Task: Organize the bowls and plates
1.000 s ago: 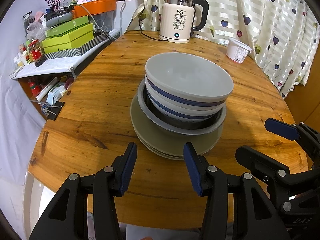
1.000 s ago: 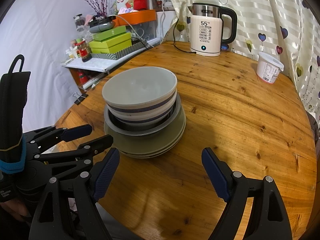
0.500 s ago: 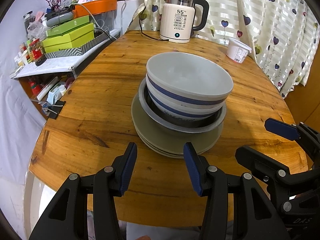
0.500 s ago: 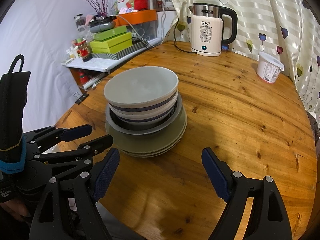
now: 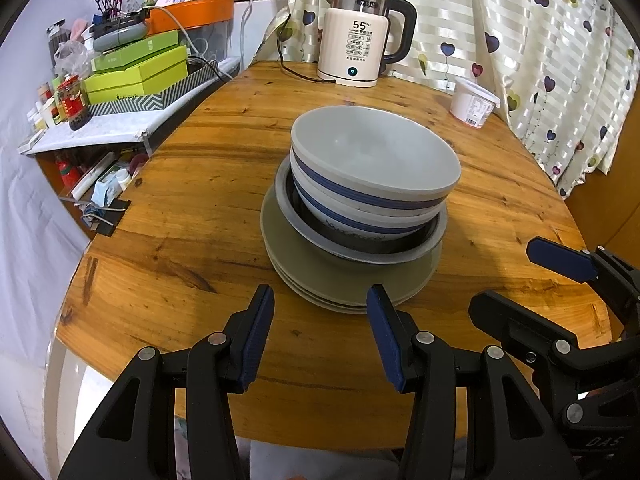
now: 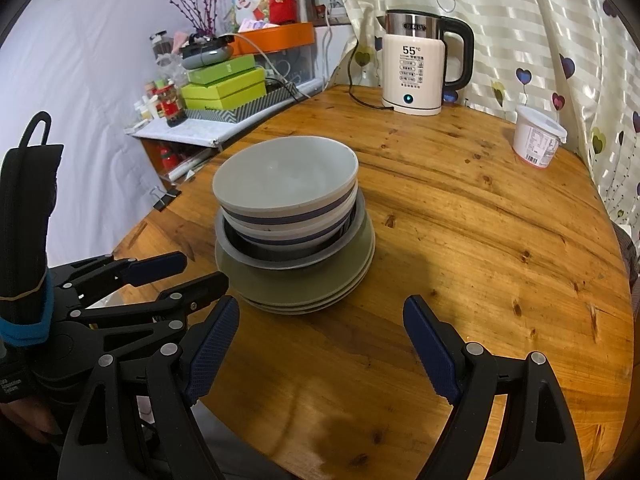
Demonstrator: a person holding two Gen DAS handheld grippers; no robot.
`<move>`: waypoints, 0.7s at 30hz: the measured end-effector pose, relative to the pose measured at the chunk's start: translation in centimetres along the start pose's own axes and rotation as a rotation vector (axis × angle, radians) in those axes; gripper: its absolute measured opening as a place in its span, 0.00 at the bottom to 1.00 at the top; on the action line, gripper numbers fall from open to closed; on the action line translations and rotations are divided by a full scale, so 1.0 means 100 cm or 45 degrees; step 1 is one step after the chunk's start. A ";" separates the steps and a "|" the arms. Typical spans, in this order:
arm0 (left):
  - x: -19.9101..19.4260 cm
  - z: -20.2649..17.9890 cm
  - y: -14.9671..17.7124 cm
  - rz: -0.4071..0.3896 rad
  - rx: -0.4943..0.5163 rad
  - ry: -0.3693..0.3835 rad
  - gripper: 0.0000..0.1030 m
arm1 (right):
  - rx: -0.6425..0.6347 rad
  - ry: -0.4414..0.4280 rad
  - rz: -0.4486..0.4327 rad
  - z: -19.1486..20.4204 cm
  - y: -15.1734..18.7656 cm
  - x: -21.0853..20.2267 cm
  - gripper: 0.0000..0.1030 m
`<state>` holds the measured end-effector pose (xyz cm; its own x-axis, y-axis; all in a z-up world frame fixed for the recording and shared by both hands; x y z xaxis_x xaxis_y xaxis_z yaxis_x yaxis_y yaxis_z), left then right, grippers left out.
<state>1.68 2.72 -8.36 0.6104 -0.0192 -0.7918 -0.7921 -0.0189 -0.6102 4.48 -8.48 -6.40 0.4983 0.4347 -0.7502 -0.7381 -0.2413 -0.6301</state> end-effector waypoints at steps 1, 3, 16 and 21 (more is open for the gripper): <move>0.000 0.000 0.000 0.001 -0.001 0.000 0.48 | 0.001 0.000 -0.001 0.000 0.000 0.000 0.82; 0.000 0.000 0.000 0.002 -0.003 0.005 0.48 | 0.002 -0.002 0.000 0.001 0.001 -0.001 0.82; 0.003 0.001 -0.002 0.003 -0.011 0.017 0.48 | 0.001 -0.002 -0.002 0.003 0.000 -0.001 0.82; 0.006 0.000 -0.002 0.015 -0.014 0.027 0.48 | 0.003 -0.003 0.000 0.003 0.000 -0.001 0.82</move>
<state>2.18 2.71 -8.70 0.6011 -0.0406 -0.7982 -0.7992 -0.0299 -0.6003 4.30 -8.28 -6.27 0.4975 0.4367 -0.7495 -0.7390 -0.2391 -0.6298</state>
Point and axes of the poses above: each gripper's, at about its wrist camera, not at the fingertips, and x roughly the way its jaws point, z to its left, y to its underside, the point moved 8 cm from there along x, roughly the way its jaws point, and after that the axes turned 7 degrees about x, right-handed, at the moved point
